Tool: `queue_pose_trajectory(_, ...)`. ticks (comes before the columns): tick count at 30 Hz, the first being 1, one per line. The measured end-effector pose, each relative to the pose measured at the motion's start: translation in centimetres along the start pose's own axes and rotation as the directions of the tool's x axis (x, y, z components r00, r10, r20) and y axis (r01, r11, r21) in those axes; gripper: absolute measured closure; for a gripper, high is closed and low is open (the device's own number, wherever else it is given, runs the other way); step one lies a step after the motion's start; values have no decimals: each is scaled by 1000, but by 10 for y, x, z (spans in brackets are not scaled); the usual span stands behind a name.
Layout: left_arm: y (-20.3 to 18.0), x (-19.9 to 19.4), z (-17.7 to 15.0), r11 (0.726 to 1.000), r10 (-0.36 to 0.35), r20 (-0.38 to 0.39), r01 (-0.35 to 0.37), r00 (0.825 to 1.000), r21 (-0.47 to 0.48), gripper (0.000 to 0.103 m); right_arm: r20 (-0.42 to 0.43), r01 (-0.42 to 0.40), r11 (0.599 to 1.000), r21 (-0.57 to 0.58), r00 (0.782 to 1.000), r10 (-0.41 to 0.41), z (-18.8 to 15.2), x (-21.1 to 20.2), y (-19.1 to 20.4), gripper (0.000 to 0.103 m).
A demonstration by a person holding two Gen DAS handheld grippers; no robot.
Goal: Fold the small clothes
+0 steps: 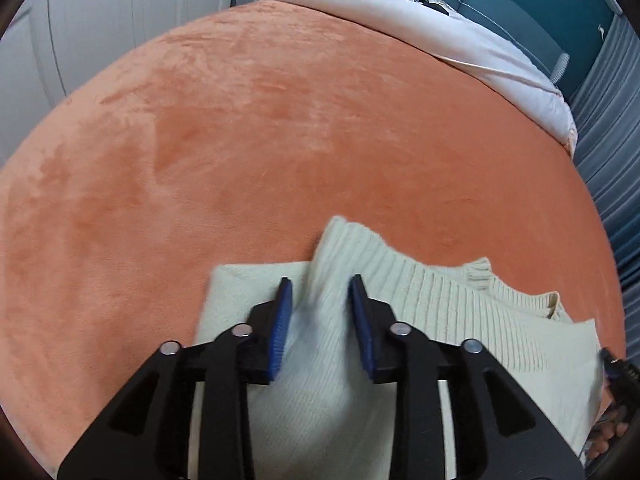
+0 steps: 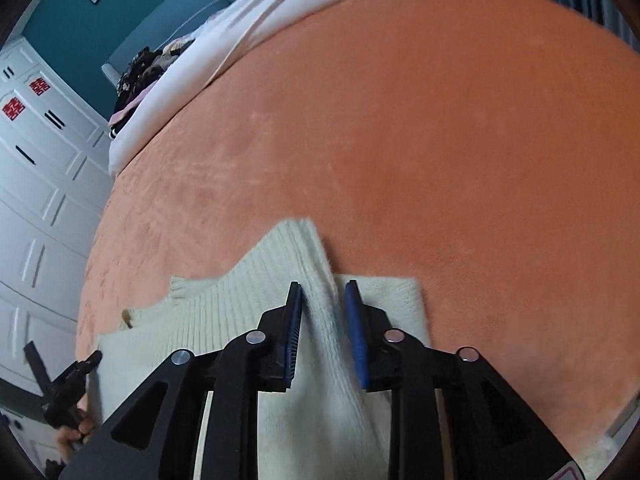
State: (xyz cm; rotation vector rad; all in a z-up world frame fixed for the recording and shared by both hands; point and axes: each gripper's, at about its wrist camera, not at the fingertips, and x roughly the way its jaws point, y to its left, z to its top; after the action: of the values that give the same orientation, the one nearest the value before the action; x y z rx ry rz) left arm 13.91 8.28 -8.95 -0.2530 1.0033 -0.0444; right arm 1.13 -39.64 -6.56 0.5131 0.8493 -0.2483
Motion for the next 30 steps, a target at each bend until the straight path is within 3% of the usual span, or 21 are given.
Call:
queue_pose_trajectory(2,-2,-29,-7,999,-20,46,22,999,-35,65,40,-80,995,-63,996,83,-10,-22,31,79)
queue_pose_trajectory(4,-14,-61,-23,991,-106,77,112,991,-74,61,-20,-188,972,-139,982,187,-24,-20,78,79)
queue_pose_trajectory(7,-46,-83,-51,977,-202,86,207,976,-50,48,-199,-392,896,-209,914,353,-72,-2,150,79)
queue_pose_trajectory(8,-57,-81,-61,977,-208,71,210,976,-22,46,-248,-430,873,-231,893,375,-91,6,170,79)
queue_pose_trajectory(10,-68,-68,-77,987,-157,17,157,987,31,46,-313,-445,853,-275,880,358,-115,20,191,80)
queue_pose_trajectory(11,-65,-61,-81,992,-117,1,117,993,41,46,-329,-427,856,-291,885,329,-122,27,191,82)
queue_pose_trajectory(12,-56,-55,-85,996,-79,-7,80,997,33,46,-325,-412,863,-293,892,315,-124,29,183,92)
queue_pose_trajectory(14,-23,-51,-93,998,-54,-6,54,999,-26,51,-303,-422,885,-195,884,355,-113,27,140,103)
queue_pose_trajectory(15,-9,-52,-95,996,-78,0,78,997,-40,63,-272,-367,919,-144,908,320,-108,22,110,103)
queue_pose_trajectory(16,3,-54,-96,994,-101,2,101,995,-31,69,-230,-263,957,-123,946,230,-115,15,86,103)
queue_pose_trajectory(17,10,-56,-98,995,-104,3,104,995,-4,76,-193,-233,969,-78,957,215,-109,8,53,103)
queue_pose_trajectory(20,18,-61,-108,995,-74,33,71,997,67,84,-155,-240,966,98,955,253,-99,-7,-22,103)
queue_pose_trajectory(21,19,-62,-110,996,-70,43,67,997,64,85,-147,-123,988,93,980,135,-97,-12,-30,103)
queue_pose_trajectory(24,19,-61,-115,998,-56,68,53,996,47,85,-115,-103,986,128,986,118,-94,-22,-35,103)
queue_pose_trajectory(27,17,-61,-113,997,-43,70,38,997,60,85,-80,-44,998,48,996,48,-91,-30,-21,101)
queue_pose_trajectory(30,23,-63,-115,997,-76,74,74,994,37,85,-35,-13,1000,28,999,14,-97,-37,-31,101)
